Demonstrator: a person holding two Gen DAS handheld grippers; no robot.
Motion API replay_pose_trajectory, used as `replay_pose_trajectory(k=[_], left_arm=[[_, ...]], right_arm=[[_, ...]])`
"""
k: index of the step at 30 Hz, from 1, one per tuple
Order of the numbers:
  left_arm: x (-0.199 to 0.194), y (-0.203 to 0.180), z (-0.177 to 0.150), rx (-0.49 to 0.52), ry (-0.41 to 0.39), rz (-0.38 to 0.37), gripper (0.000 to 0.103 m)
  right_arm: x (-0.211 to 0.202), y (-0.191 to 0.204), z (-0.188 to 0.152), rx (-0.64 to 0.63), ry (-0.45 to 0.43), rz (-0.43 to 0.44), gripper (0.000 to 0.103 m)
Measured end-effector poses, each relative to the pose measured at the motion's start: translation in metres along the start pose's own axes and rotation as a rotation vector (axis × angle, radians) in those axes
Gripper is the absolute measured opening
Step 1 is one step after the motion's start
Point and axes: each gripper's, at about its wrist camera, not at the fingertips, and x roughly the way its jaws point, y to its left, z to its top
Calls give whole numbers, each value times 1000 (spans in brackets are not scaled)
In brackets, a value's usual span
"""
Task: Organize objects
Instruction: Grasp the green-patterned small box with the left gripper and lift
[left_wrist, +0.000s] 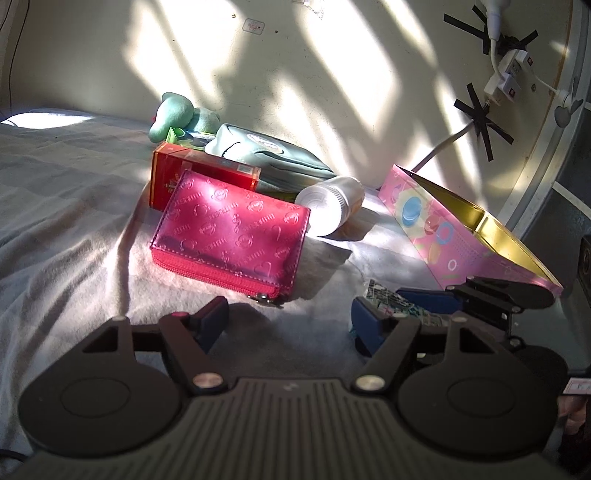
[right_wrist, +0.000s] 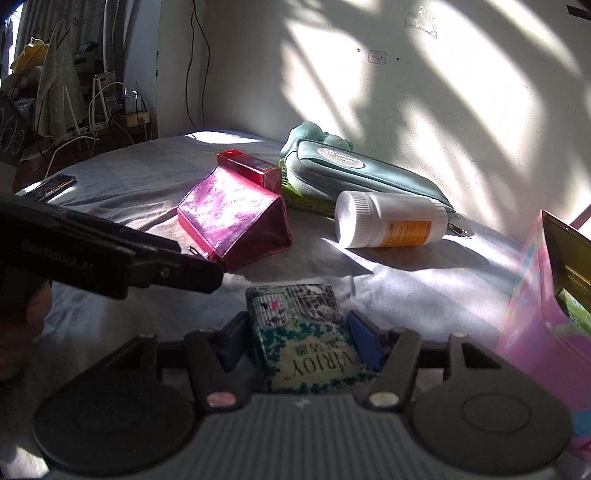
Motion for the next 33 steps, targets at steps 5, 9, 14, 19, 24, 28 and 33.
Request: replay_pose_trajectory(k=[5, 9, 14, 19, 24, 28, 33], left_arm=[[-1, 0, 0, -6, 0, -5, 75], [0, -1, 0, 6, 3, -3, 75], [-1, 0, 0, 9, 10, -20, 75], [-4, -13, 2, 57, 12, -80, 74], [2, -27, 7, 62, 78, -178, 67], [11, -40, 2, 100, 155, -207, 59], [16, -54, -2, 148, 169, -193, 54]], right_arm=[[-22, 23, -11, -35, -74, 1, 87], [-37, 16, -19, 30, -98, -27, 88], [-45, 1, -28, 129, -89, -43, 90], [-47, -4, -32, 162, -70, -36, 92], [-43, -1, -32, 154, -42, -9, 92], [-38, 1, -31, 146, -7, 7, 79], [-41, 4, -32, 135, -30, -2, 61]])
